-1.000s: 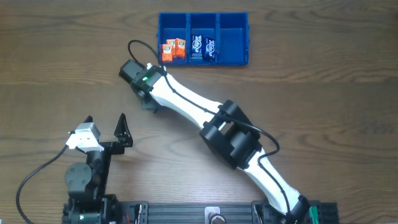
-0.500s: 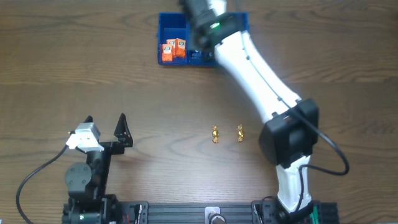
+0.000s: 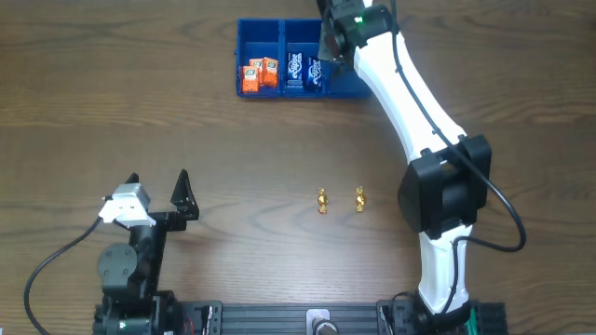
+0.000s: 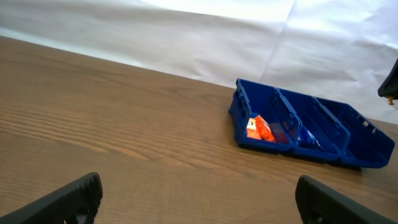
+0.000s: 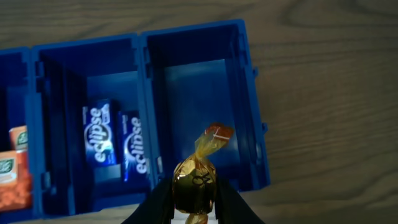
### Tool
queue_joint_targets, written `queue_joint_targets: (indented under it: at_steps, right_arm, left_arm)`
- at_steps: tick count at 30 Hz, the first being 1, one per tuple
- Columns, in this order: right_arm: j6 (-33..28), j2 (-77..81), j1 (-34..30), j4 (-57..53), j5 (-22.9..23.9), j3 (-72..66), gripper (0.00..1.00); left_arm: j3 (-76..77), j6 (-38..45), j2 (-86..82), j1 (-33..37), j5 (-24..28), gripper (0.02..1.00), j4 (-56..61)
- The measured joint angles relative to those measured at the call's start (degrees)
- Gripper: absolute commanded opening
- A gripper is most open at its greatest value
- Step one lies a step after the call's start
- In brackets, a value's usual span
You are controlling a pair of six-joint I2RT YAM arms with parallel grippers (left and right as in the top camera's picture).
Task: Sort Candies Into Trays
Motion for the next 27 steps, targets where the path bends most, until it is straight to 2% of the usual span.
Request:
queue_joint_targets:
  at_steps: [2,3,5,13,19,22,27]
  right_arm:
    - [-0.5,0.8,-0.7,0.6,0.0,0.0,0.364]
    - [-0.8,1.4,-1.1,0.8,-0.1,0.0,0.457]
    - [-1.0,2.6,-1.4,1.3,-0.1,0.0,0.570]
    - [-2.4,4.9,-1.2,1.6,-0.1,-0.3,0.656]
    - [-2.9,2.1,0.4,-3.0,-0.3,-2.4,0.730]
    - [-2.9,-4.2,2.5,-2.4,-2.9,-8.4,0.770]
    - [-0.2,-21.2,8.9,2.2,-7.9,-27.4,0.790]
  left_arm:
    - [0.0,0.0,0.0,0.0,0.0,0.998,0.0]
    - [0.0,0.0,0.0,0.0,0.0,0.996,0.0]
    - [0.0,0.0,0.0,0.0,0.0,0.998,0.0]
    - [0.0,0.0,0.0,0.0,0.0,0.996,0.0]
    - [0.0,0.0,0.0,0.0,0.0,0.998,0.0]
    - [0.0,0.0,0.0,0.0,0.0,0.998,0.0]
    - [0.0,0.0,0.0,0.0,0.0,0.998,0.0]
